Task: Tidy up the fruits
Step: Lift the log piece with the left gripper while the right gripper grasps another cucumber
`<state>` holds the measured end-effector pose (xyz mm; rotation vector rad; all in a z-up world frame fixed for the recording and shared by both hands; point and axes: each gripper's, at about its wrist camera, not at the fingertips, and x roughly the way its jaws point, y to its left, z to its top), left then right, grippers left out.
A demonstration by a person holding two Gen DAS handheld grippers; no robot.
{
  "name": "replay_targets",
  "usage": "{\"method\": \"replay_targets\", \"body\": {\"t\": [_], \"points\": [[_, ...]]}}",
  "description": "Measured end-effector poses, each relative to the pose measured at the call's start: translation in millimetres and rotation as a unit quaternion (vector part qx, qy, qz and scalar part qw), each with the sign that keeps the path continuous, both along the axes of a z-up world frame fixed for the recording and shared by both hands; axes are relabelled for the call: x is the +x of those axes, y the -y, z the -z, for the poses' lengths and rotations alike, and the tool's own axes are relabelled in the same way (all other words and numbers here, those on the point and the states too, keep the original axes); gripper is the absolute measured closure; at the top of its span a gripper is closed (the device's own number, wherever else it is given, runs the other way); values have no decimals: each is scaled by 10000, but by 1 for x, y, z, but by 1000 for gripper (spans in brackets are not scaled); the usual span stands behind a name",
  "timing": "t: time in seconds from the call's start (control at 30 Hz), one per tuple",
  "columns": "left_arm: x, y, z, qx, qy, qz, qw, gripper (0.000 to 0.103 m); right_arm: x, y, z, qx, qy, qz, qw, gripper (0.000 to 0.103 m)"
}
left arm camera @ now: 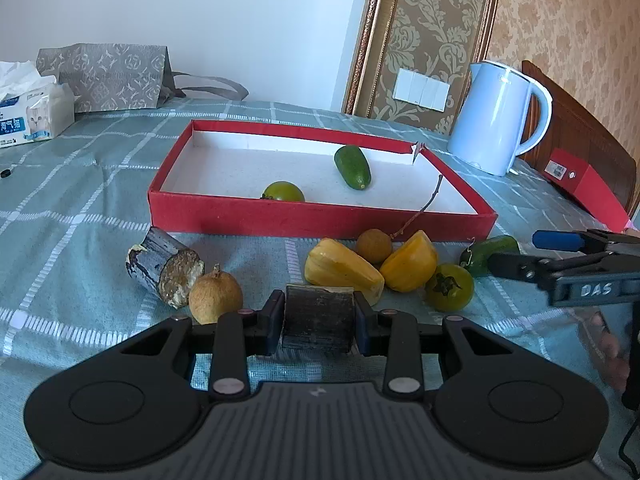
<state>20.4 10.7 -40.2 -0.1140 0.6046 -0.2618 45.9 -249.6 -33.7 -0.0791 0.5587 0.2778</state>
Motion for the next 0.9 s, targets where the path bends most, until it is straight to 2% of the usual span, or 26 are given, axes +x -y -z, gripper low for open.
{"method": "replay_targets", "body": {"t": [0.07,0.2,0.3,0.47,0.5,0.57,0.6,0.67,0.7,0.9], "points": [[0,0,0,-11,-1,1,10000,69,1,-7,2,-169,27,97,9998,0],[0,-1,0,-40,-5,3,10000,69,6,-14,5,-31,-104,122,9999,0],[0,-2,0,-45,-6,3,10000,69,14,-19,9,-166,-181,363,9990,0],[0,-1,0,-29,-2,3,10000,69,21,-14,12,151,-405,413,9982,0],[0,-2,0,-29,-2,3,10000,69,22,-12,12,229,-412,418,9980,2],[0,-2,0,-63,-6,3,10000,69,22,-11,12,337,-441,351,9978,14],[0,-2,0,-70,-7,3,10000,69,22,-12,13,343,-464,296,9979,15],[0,-2,0,-77,-6,3,10000,69,19,-19,13,192,-451,222,9986,21],[0,-1,0,-62,-4,2,10000,69,19,-21,13,145,-427,191,9988,28],[-1,-2,0,-50,-2,1,10000,69,16,-17,11,230,-357,308,9986,29]]}}
